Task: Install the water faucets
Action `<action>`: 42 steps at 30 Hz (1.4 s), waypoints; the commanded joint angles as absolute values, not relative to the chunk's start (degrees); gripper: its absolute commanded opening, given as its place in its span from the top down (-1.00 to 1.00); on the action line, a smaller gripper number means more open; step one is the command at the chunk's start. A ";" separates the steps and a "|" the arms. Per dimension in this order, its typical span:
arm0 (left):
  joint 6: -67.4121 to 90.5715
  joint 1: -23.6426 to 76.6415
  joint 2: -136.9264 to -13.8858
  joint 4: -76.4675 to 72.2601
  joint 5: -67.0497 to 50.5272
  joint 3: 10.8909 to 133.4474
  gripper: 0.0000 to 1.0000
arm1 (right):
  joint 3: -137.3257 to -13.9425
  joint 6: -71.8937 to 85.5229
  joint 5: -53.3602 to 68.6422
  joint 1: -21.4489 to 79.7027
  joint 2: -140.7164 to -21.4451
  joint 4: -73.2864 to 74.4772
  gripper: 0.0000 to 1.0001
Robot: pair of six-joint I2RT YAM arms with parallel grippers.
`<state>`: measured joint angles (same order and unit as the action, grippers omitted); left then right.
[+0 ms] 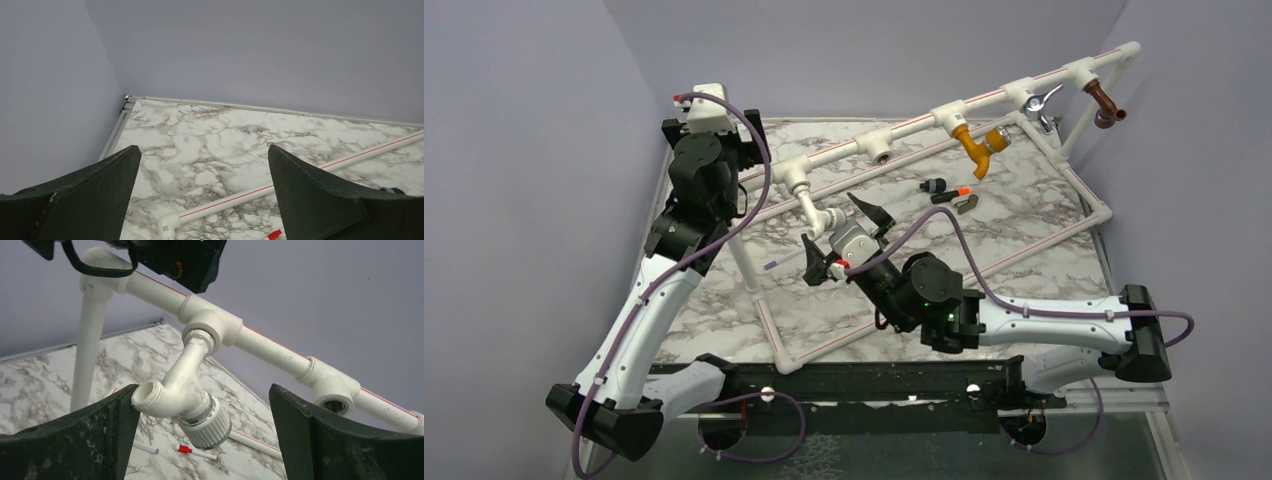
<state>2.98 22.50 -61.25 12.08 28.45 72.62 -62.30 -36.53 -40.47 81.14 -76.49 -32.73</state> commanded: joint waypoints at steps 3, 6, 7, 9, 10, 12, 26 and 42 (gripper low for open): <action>5.54 22.42 -61.82 8.43 25.99 76.82 -0.98 | -66.94 -35.10 -35.58 81.10 -67.68 -19.46 -1.00; 6.35 22.40 -60.97 5.45 24.18 76.31 -0.98 | -67.25 -34.99 -34.64 81.06 -63.86 -14.76 -1.00; 6.54 22.45 -60.77 4.87 23.52 76.40 -0.98 | -67.43 -34.69 -34.63 81.09 -62.62 -13.05 -1.00; 6.59 22.47 -60.63 4.37 22.21 77.25 -0.98 | -67.46 -33.93 -34.63 81.10 -59.95 -10.04 -1.00; 6.53 22.44 -60.62 4.31 21.44 77.86 -0.98 | -67.30 -33.66 -34.74 81.07 -58.51 -8.80 -1.00; 6.16 22.43 -60.42 3.80 19.66 78.73 -0.98 | -66.96 -33.05 -35.34 81.10 -55.78 -5.89 -1.00; 10.94 22.46 -53.39 -3.27 -6.80 75.59 -0.98 | -50.30 -35.13 -56.65 81.05 -37.15 -8.74 -1.00; 18.40 22.42 -45.95 -10.93 -28.18 64.63 -0.98 | -26.77 -38.90 -60.10 80.97 -27.49 -27.48 -1.00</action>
<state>15.18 22.50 -47.22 -7.07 -21.69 66.57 -28.95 -37.58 -57.89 81.03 -25.50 -20.08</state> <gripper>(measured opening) 0.988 0.998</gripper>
